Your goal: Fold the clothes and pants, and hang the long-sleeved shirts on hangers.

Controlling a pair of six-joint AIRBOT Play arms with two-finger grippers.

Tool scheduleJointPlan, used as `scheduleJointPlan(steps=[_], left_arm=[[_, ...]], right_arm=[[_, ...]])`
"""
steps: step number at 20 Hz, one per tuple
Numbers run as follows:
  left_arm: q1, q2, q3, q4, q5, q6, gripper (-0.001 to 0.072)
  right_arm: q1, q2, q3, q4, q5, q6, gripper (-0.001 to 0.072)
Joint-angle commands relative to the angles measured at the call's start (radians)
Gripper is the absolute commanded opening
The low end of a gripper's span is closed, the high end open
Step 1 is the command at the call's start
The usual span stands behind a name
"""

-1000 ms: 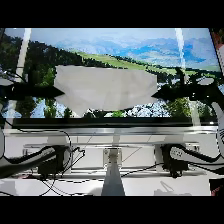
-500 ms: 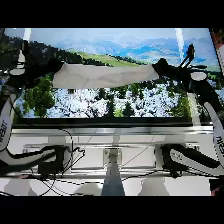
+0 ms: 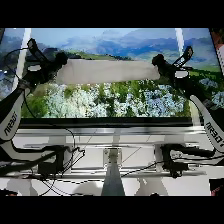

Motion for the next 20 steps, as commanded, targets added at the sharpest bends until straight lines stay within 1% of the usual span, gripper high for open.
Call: scheduleJointPlan(steps=[1,3,4,6,7,8,10,11,12,14,16,17,20], left_arm=[[0.005,-0.004,0.010,0.071,0.025,0.004,0.0714],[0.031,0.005,0.010,0.145,-0.024,0.003,0.0714],[0.053,0.008,0.010,0.153,-0.054,-0.001,0.0709],[0.126,0.005,0.010,0.162,-0.164,-0.005,0.0705],[0.164,0.000,0.015,0.200,-0.222,-0.024,0.0694],[0.203,-0.011,0.032,0.271,-0.290,-0.080,0.0693],[0.268,-0.063,0.110,0.508,-0.465,-0.248,0.0693],[0.287,-0.102,0.168,0.618,-0.563,-0.319,0.0694],[0.298,-0.145,0.228,0.667,-0.653,-0.360,0.0699],[0.312,-0.230,0.334,0.653,-0.793,-0.369,0.0711],[0.311,-0.318,0.427,0.617,-0.874,-0.363,0.0714],[0.306,-0.353,0.455,0.601,-0.885,-0.351,0.0715],[0.286,-0.422,0.488,0.522,-0.885,-0.267,0.0715]], right_arm=[[0.001,-0.030,0.018,-0.020,-0.006,0.003,0.0640],[-0.011,-0.030,0.018,-0.040,0.034,0.003,0.0641],[-0.018,-0.030,0.018,-0.050,0.059,0.003,0.0640],[-0.039,-0.030,0.018,-0.087,0.109,0.003,0.0640],[-0.051,-0.030,0.018,-0.106,0.131,0.003,0.0640],[-0.063,-0.030,0.018,-0.121,0.150,0.003,0.0640],[-0.084,-0.030,0.018,-0.146,0.183,0.003,0.0640],[-0.092,-0.030,0.018,-0.150,0.192,0.003,0.0640],[-0.094,-0.030,0.018,-0.157,0.192,0.004,0.0639],[-0.098,-0.030,0.018,-0.163,0.193,0.004,0.0639],[-0.098,-0.030,0.018,-0.163,0.194,0.003,0.0639],[-0.098,-0.030,0.018,-0.163,0.198,0.003,0.0638],[-0.098,-0.030,0.018,-0.164,0.240,0.003,0.0638]])
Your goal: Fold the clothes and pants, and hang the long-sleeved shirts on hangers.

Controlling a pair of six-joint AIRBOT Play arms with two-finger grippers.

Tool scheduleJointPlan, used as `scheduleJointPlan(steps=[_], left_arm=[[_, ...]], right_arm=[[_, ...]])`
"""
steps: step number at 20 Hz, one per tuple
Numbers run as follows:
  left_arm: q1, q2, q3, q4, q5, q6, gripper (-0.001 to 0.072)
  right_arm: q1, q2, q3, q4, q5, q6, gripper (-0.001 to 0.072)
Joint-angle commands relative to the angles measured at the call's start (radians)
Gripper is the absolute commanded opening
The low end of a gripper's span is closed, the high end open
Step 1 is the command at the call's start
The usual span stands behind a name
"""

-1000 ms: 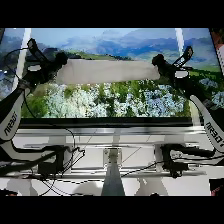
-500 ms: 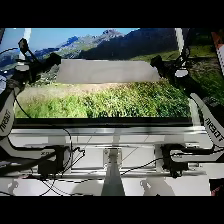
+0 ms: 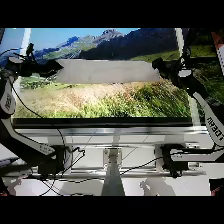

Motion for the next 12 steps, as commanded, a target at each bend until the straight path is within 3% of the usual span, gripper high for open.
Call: scheduleJointPlan(steps=[1,5,6,7,8,9,11,12], left_arm=[[-0.016,-0.086,0.060,-0.069,-0.074,0.072,0.0713],[-0.081,-0.090,0.059,-0.081,-0.081,0.174,0.0686],[-0.098,-0.090,0.060,-0.081,-0.081,0.175,0.0578],[-0.111,-0.090,0.061,-0.081,-0.081,0.185,0.0351],[-0.122,-0.085,0.062,-0.081,-0.089,0.212,0.0045],[-0.126,-0.079,0.073,-0.070,-0.116,0.268,0.0017],[-0.130,-0.050,0.125,0.037,-0.185,0.268,0.0016],[-0.130,-0.021,0.154,0.094,-0.224,0.219,0.0016]], right_arm=[[-0.002,-0.001,0.005,-0.008,0.055,0.000,0.0638],[-0.002,-0.001,0.059,-0.053,0.151,-0.008,0.0630],[-0.002,-0.001,0.081,-0.074,0.182,-0.008,0.0629],[-0.001,-0.001,0.102,-0.092,0.214,-0.008,0.0629],[0.000,-0.001,0.125,-0.107,0.246,-0.008,0.0627],[0.003,-0.001,0.145,-0.114,0.267,-0.008,0.0603],[0.021,-0.001,0.187,-0.131,0.295,-0.014,0.0321],[0.039,-0.001,0.209,-0.139,0.302,-0.039,0.0235]])
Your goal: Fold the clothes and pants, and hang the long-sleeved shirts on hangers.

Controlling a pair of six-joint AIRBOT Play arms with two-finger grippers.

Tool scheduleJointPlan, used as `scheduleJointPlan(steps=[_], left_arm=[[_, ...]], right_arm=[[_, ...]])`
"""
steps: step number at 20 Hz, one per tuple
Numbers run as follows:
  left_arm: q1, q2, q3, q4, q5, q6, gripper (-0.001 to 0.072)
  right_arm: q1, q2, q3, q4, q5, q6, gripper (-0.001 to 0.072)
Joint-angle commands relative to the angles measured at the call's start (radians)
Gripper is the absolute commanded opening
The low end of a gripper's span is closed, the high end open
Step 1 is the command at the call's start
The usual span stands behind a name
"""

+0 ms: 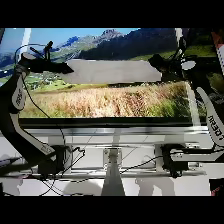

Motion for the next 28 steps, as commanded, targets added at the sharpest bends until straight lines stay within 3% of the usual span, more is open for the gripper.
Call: scheduleJointPlan(steps=[1,2,5,8,15,17,21,24,28], left_arm=[[-0.012,0.074,0.081,0.153,-0.146,-0.042,0.0016],[-0.013,0.114,0.103,0.180,-0.214,-0.054,0.0016],[-0.012,0.283,0.120,0.186,-0.362,-0.055,0.0016],[-0.022,0.438,0.119,0.166,-0.408,-0.074,0.0016],[-0.084,0.529,0.118,0.163,-0.406,-0.329,0.0016],[-0.108,0.521,0.116,0.163,-0.396,-0.332,0.0016],[-0.161,0.515,0.057,0.163,-0.236,-0.412,0.0016],[-0.240,0.515,-0.011,0.163,-0.085,-0.460,0.0016],[-0.448,0.479,-0.046,0.162,0.141,-0.462,0.0016]], right_arm=[[0.048,0.000,0.074,-0.039,0.064,-0.031,0.0114],[0.079,-0.001,0.090,-0.045,0.063,-0.030,0.0011],[0.198,-0.027,0.132,-0.059,0.065,-0.021,0.0011],[0.355,-0.103,0.184,-0.056,0.063,0.087,0.0011],[0.726,-0.419,0.484,-0.055,0.052,0.318,0.0011],[0.772,-0.484,0.561,-0.055,0.053,0.370,0.0011],[0.736,-0.489,0.576,-0.115,0.102,0.379,0.0011],[0.586,-0.455,0.576,-0.231,0.280,0.379,0.0011],[0.308,-0.388,0.576,-0.339,0.510,0.379,0.0011]])
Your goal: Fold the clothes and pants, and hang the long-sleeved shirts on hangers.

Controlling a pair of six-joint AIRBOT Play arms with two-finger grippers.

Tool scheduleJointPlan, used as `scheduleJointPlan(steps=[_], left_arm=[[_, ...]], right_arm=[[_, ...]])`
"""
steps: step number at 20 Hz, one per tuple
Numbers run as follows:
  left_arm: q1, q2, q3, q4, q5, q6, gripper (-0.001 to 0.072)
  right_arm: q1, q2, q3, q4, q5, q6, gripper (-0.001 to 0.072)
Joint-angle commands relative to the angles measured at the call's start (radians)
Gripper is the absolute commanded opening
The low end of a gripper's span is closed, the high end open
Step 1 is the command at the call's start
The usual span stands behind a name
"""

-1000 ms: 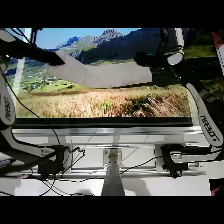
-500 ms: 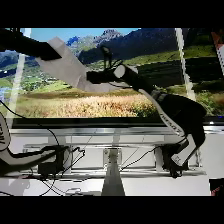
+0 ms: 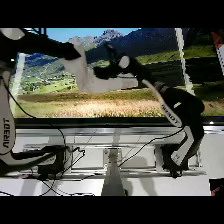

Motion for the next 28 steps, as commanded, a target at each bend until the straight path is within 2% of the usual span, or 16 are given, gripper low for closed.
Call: scheduleJointPlan(steps=[1,3,4,5,6,7,8,9,13,16,22,25,27,28], left_arm=[[-0.187,-0.044,-0.026,0.000,0.255,-0.023,0.0016],[-0.323,-0.105,-0.026,0.000,0.429,-0.023,0.0017],[-0.381,-0.139,-0.026,0.000,0.524,-0.023,0.0041],[-0.432,-0.175,-0.026,0.001,0.619,-0.016,0.0346],[-0.474,-0.209,-0.026,0.004,0.713,-0.020,0.0693],[-0.499,-0.235,-0.024,0.003,0.776,-0.019,0.0715],[-0.510,-0.247,-0.024,0.004,0.800,-0.019,0.0714],[-0.512,-0.248,-0.024,0.005,0.792,-0.018,0.0714],[-0.461,-0.229,-0.024,0.068,0.721,-0.014,0.0712],[-0.409,-0.224,-0.024,0.076,0.616,-0.015,0.0708],[-0.352,-0.224,-0.024,0.076,0.492,-0.015,0.0705],[-0.350,-0.224,-0.024,0.076,0.476,-0.014,0.0705],[-0.350,-0.224,-0.024,0.076,0.476,-0.014,0.0705],[-0.350,-0.224,-0.024,0.076,0.476,-0.015,0.0705]], right_arm=[[-0.235,0.055,0.004,-0.084,0.233,0.005,0.0011],[-0.355,0.087,0.004,-0.085,0.307,0.005,0.0011],[-0.406,0.100,0.004,-0.084,0.340,0.005,0.0011],[-0.448,0.110,0.004,-0.084,0.362,0.003,0.0014],[-0.487,0.115,0.004,-0.087,0.382,-0.004,0.0108],[-0.520,0.115,0.003,-0.091,0.408,-0.016,0.0349],[-0.550,0.114,0.003,-0.108,0.434,-0.046,0.0631],[-0.574,0.114,0.003,-0.139,0.451,-0.052,0.0720],[-0.626,0.109,-0.002,-0.277,0.496,-0.056,0.0703],[-0.607,0.107,-0.061,-0.233,0.441,-0.063,0.0703],[-0.469,-0.007,-0.138,0.044,0.348,-0.064,0.0700],[-0.396,-0.071,-0.138,0.248,0.318,-0.118,0.0696],[-0.351,-0.095,-0.138,0.288,0.309,-0.136,0.0570],[-0.327,-0.100,-0.138,0.279,0.298,-0.144,0.0466]])
